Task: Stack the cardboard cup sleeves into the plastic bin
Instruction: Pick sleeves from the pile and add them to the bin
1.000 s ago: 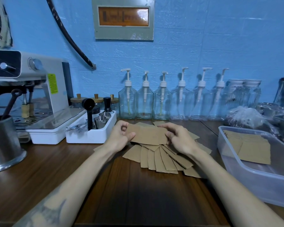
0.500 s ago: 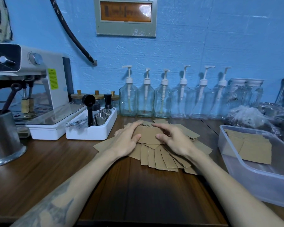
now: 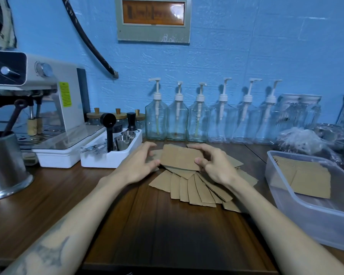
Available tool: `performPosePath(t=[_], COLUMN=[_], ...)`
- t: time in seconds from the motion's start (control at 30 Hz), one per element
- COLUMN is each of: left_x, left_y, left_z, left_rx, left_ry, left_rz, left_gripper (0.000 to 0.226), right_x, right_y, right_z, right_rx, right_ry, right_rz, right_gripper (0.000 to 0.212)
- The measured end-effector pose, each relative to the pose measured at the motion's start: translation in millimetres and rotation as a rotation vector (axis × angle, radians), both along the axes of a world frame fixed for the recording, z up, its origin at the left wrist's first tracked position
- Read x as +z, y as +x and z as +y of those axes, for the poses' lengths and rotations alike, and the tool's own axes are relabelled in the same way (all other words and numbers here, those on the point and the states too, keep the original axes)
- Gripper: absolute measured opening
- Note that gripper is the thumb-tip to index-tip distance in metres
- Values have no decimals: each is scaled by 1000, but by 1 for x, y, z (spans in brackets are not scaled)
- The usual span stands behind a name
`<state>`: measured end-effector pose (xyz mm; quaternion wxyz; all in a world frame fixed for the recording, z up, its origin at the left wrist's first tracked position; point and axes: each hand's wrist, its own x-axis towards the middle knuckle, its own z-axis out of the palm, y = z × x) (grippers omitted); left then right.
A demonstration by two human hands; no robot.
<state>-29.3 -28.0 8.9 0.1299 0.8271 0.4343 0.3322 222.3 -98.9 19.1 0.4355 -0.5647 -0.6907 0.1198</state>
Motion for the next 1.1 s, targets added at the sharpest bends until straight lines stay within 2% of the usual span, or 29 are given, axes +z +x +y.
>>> performPosePath(t=[0.1, 0.3, 0.43, 0.5, 0.63, 0.7, 0.77, 0.83, 0.9, 1.0, 1.1], left_x=[1, -8, -11, -8, 5, 12, 17, 20, 23, 27, 25], left_y=[-11, -21, -19, -19, -20, -22, -23, -24, -21, -13, -2], left_z=[-1, -9, -10, -9, -11, -11, -11, -10, -10, -15, -21], left_rx=[84, 166, 182, 155, 89, 42, 6, 4, 19, 1, -61], left_ry=[102, 115, 117, 44, -120, -164, -217, -251, -284, -413, -465], left_rz=[131, 481, 480, 387, 49, -72, -163, -247, -398, -741, -861], left_gripper=[40, 60, 61, 64, 80, 78, 62, 34, 16, 13, 5], right_x=[1, 2, 2, 2, 2, 2, 2, 3, 3, 3, 2], right_y=[2, 0, -1, -1, -1, -1, -1, 0, 0, 0, 0], right_z=[-2, -7, -9, -9, -9, -9, -9, -8, -8, -8, -8], right_rx=[-10, -21, -23, -26, -47, -47, -45, -47, -48, -49, -47], right_ry=[-5, -10, -9, -19, -20, -20, -24, -24, -21, -23, -23], right_rz=[-1, -33, -39, -21, -7, -4, -4, -13, -21, -11, -13], right_gripper=[39, 39, 39, 39, 38, 38, 38, 38, 38, 37, 38])
